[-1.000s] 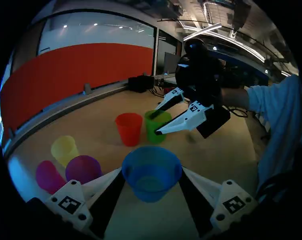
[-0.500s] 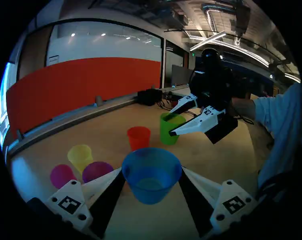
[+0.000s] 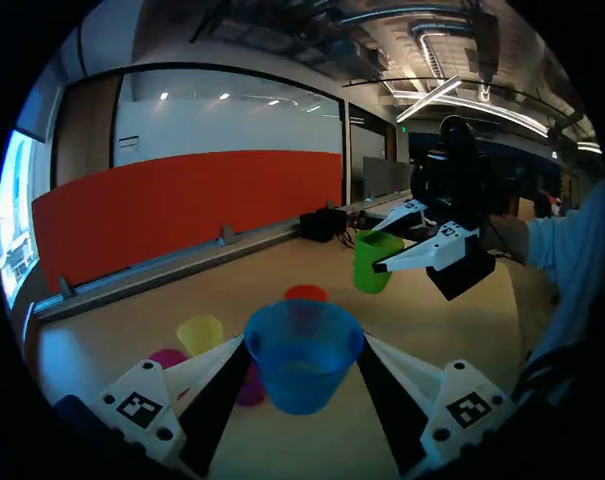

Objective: Pour water

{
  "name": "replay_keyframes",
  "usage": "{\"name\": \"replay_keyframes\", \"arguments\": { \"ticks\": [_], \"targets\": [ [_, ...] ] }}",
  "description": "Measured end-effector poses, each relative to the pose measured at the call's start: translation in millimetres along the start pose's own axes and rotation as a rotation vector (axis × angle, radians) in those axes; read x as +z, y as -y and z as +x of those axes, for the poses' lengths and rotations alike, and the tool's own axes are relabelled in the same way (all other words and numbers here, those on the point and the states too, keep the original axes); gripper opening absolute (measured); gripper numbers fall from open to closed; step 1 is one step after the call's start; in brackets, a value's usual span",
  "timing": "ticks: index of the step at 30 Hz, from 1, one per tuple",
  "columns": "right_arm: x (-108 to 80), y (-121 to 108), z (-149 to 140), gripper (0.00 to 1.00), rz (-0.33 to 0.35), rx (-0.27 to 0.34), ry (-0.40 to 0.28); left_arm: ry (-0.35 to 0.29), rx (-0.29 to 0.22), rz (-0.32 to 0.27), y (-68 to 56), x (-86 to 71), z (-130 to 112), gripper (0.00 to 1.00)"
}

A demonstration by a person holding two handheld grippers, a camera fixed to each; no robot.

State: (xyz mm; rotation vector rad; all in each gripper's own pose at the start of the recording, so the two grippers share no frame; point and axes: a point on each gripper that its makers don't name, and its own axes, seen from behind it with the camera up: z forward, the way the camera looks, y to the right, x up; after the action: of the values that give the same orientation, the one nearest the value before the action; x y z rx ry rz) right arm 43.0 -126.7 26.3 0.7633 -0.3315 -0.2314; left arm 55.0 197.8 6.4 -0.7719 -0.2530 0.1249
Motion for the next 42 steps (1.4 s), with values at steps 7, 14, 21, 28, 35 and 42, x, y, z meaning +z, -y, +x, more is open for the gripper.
{"name": "replay_keyframes", "arguments": {
  "ticks": [7,14,21,28,35,42],
  "targets": [
    [-5.8,8.4,24.5,0.93,-0.014,-0.014,-0.075,-0.038,-0.003,0.024,5.4,-12.0,13.0,0.88],
    [-9.9,17.9,45.7,0.93,-0.022,-0.025,-0.139,-0.062,0.001,0.040,7.7,-21.7,21.0,0.87],
    [-12.1,25.0,62.4,0.93,-0.016,-0.016,-0.186,-0.089,-0.001,0.056,12.1,-31.4,30.1,0.87],
    [-10.8,31.8,73.6,0.93,-0.006,-0.023,-0.210,-0.118,0.007,0.073,17.9,-40.5,41.9,0.87],
    [-10.5,38.3,84.3,0.93,0.007,-0.027,-0.224,-0.137,0.020,0.086,21.3,-44.4,50.4,0.87],
    [-9.7,46.2,90.5,0.93,0.037,-0.006,-0.231,-0.157,0.043,0.098,25.2,-48.2,59.8,0.87]
  ]
}}
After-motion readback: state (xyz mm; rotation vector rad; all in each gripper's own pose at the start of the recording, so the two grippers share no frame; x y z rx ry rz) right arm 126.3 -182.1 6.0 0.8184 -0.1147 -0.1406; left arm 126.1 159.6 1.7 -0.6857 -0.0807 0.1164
